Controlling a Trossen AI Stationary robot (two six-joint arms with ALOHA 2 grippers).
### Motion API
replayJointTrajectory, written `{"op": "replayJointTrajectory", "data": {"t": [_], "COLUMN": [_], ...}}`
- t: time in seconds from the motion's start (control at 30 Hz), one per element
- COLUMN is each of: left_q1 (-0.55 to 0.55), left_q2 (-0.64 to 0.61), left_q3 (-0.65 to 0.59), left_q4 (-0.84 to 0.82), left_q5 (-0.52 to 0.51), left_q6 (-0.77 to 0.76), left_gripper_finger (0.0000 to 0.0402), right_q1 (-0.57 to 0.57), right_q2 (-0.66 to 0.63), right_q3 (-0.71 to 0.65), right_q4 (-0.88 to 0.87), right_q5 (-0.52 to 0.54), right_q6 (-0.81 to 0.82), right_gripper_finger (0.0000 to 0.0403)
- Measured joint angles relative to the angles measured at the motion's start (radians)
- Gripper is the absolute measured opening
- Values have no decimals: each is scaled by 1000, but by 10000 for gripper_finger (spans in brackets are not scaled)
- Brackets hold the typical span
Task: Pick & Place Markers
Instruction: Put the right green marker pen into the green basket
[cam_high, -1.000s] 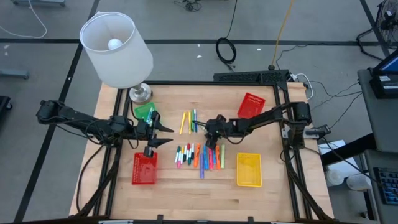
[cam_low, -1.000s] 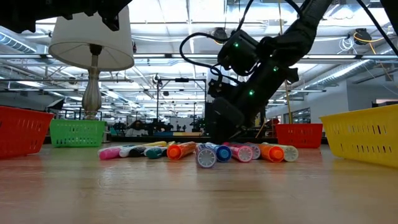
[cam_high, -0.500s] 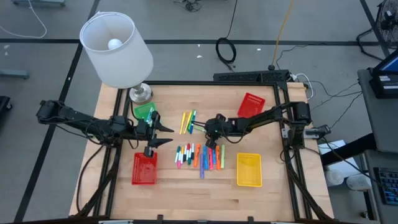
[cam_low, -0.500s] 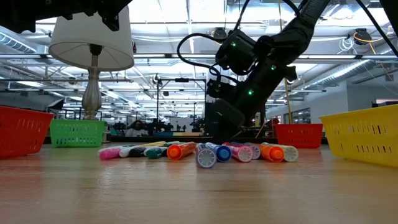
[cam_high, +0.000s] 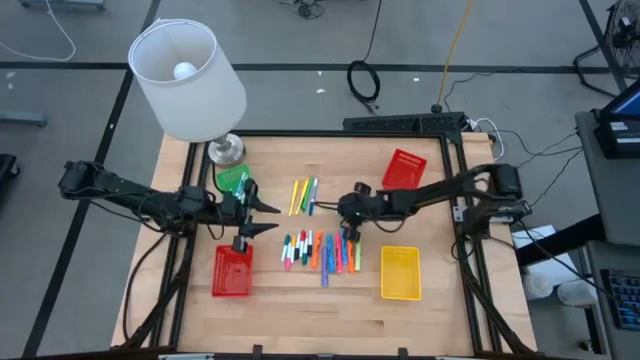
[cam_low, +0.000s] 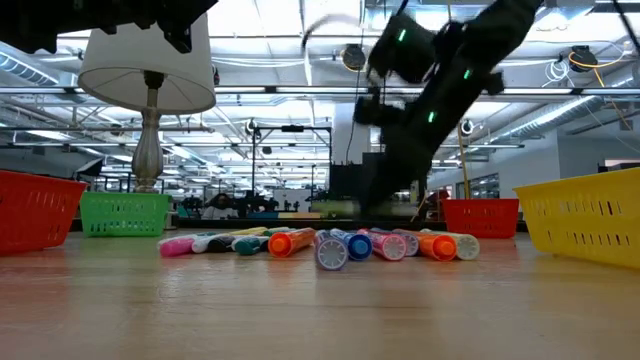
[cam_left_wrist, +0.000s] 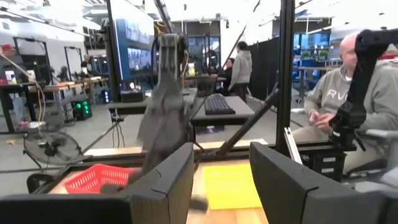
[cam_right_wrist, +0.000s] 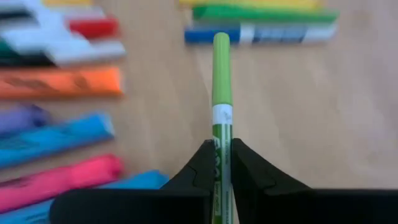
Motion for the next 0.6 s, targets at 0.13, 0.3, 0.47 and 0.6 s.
{"op": "replayJointTrajectory", "data": {"t": [0.13,0.3,0.47,0.6], "left_q1": [3,4,4,4], "left_q2": [0,0,0,0], "left_q3": [0,0,0,0], "left_q4": [-3,0,1,1], "left_q5": [-4,-4,-5,-7], "left_q6": [-1,-2,-3,-3], "left_gripper_finger": [166,166,166,166], "right_q1": [55,106,131,136], "right_q2": [-116,-281,-418,-499], "right_q3": [-43,-131,-247,-310], "right_q4": [0,67,226,272], "right_q5": [118,161,160,160], "right_q6": [-17,-24,-65,-62], "right_gripper_finger": [18,18,18,18]}}
